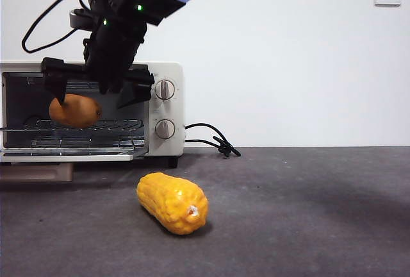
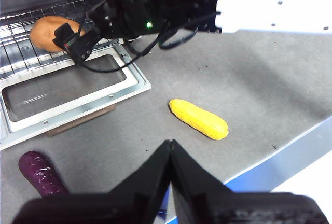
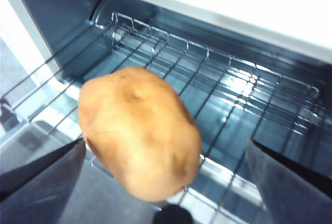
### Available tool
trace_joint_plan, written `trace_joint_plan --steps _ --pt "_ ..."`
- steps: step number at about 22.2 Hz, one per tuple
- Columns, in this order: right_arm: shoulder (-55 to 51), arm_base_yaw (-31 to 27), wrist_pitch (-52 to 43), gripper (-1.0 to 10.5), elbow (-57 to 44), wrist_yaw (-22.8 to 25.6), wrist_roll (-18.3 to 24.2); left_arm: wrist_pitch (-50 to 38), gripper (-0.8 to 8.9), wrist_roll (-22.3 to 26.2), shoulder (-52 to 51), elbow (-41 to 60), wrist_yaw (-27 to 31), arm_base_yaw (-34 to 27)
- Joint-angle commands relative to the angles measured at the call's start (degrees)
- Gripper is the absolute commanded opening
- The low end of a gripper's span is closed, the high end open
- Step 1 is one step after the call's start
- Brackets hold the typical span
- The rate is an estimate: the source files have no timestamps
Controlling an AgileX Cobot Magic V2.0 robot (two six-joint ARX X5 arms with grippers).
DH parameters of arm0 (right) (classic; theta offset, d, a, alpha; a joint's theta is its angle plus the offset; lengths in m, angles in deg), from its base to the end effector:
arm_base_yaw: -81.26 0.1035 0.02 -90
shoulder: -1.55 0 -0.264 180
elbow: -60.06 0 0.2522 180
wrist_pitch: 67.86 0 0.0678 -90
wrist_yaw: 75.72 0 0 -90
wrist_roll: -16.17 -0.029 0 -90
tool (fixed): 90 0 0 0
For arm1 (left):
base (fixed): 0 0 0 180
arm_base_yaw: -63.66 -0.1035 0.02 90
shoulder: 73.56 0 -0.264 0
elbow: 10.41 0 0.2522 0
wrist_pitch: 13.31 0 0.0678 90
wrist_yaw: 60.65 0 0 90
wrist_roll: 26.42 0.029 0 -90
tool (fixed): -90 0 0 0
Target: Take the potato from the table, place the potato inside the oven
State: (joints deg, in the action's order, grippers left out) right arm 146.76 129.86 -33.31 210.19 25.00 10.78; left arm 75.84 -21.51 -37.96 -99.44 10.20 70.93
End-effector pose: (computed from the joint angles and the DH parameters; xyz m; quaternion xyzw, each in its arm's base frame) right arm 0.3822 0.4253 0.2282 -0.0834 0.2367 0.3030 0.9194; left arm 0.0314 -0.0136 0.4042 0.0080 0.2954 -0.2304 0.9271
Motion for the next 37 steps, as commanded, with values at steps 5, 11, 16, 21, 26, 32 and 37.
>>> trace_joint_plan --steps 5,11,16,21,26,32,37 --pt "0.63 1.03 14.73 6.3 7.78 -0.07 -0.66 -0.02 -0.06 0.24 -0.28 0.5 -0.26 0.17" --pt "0.63 3.08 39.36 6.2 21.09 -0.24 -0.61 -0.02 -0.06 1.25 -0.28 0.5 5.31 0.17" --pt "0.61 3.98 55.74 3.6 35.26 -0.09 -0.37 -0.07 -0.06 2.8 -0.26 0.5 8.0 0.17" --pt "-3.04 5.01 58.29 0.5 41.64 -3.19 -0.63 -0.13 -0.06 2.82 -0.17 0.5 15.91 0.17" --pt "-9.99 8.48 58.4 0.0 41.05 -10.23 -1.01 -2.58 -0.06 4.44 2.8 0.52 26.01 0.15" --pt "-18.6 15.5 58.4 0.0 36.92 -9.6 -0.26 -3.69 -0.08 6.21 9.2 0.52 33.64 -0.55" --pt "-28.94 20.33 58.4 0.0 24.81 -2.36 2.93 -7.37 -0.09 7.32 13.79 0.57 31.78 -5.53"
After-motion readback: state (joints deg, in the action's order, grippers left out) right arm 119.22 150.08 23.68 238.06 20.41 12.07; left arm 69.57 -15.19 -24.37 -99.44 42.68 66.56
